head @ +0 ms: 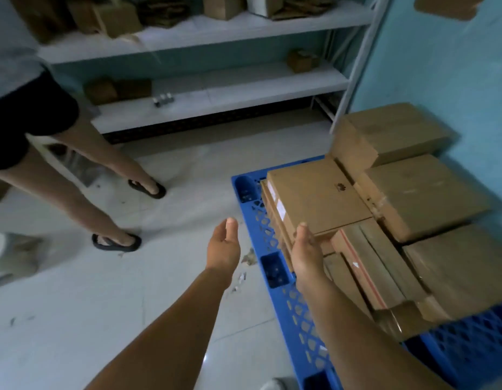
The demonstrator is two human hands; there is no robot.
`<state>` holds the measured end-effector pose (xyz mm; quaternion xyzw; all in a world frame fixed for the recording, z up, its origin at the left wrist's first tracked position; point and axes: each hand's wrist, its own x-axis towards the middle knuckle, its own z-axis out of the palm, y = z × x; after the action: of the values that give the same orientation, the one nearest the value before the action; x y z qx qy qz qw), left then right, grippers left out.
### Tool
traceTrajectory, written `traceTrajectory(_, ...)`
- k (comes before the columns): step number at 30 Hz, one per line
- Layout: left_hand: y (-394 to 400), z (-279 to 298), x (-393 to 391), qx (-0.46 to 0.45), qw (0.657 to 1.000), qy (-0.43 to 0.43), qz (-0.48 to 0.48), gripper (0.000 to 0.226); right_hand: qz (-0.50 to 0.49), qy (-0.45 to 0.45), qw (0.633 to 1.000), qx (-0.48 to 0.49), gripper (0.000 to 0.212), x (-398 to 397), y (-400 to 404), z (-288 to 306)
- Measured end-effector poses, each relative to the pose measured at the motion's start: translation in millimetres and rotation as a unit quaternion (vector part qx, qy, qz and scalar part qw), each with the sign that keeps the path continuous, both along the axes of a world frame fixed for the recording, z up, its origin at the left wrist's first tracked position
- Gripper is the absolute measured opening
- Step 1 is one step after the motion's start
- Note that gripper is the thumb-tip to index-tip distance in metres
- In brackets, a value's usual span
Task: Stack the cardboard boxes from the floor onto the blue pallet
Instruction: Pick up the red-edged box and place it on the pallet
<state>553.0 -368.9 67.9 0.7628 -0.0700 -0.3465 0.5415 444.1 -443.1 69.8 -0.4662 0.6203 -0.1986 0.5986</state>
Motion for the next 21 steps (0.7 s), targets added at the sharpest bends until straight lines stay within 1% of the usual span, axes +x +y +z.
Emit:
traceTrajectory(2, 36.3, 3.2, 12.6, 0.001, 1.0, 0.009, 0.03, 0.053, 0.031, 0.008, 0.999, -0.008, 0.056, 18.2, 25.3, 3.4)
traceTrajectory(7, 133.1, 9.7, 35.4, -0.003, 0.996, 0.011, 0.093, 0.055, 0.133, 0.004, 0.99, -0.038, 0.058, 58.7, 104.1, 4.6)
traceTrajectory(10, 194.7, 10.9, 38.3, -0.006, 0.99, 0.01, 0.139, 0.054, 0.182, -0.01, 0.982, -0.044, 0.05, 77.7, 156.0, -0.1)
traceTrajectory(13, 256.3, 9.8, 36.9, 0.006, 0.983, 0.006, 0.186, 0.056, 0.239, 0.001, 0.971, -0.029, 0.059, 91.7, 206.8, -5.1)
traceTrajectory(19, 365.7, 0.7, 31.4, 0.019, 0.953, 0.008, 0.302, 0.054, 0.341, -0.013, 0.94, -0.017, 0.055, 116.3, 302.6, -15.6)
traceTrajectory(21, 396.9, -6.3, 29.9, 0.03, 0.938, 0.016, 0.344, 0.053, 0.379, -0.004, 0.925, -0.012, 0.063, 123.4, 329.6, -24.1)
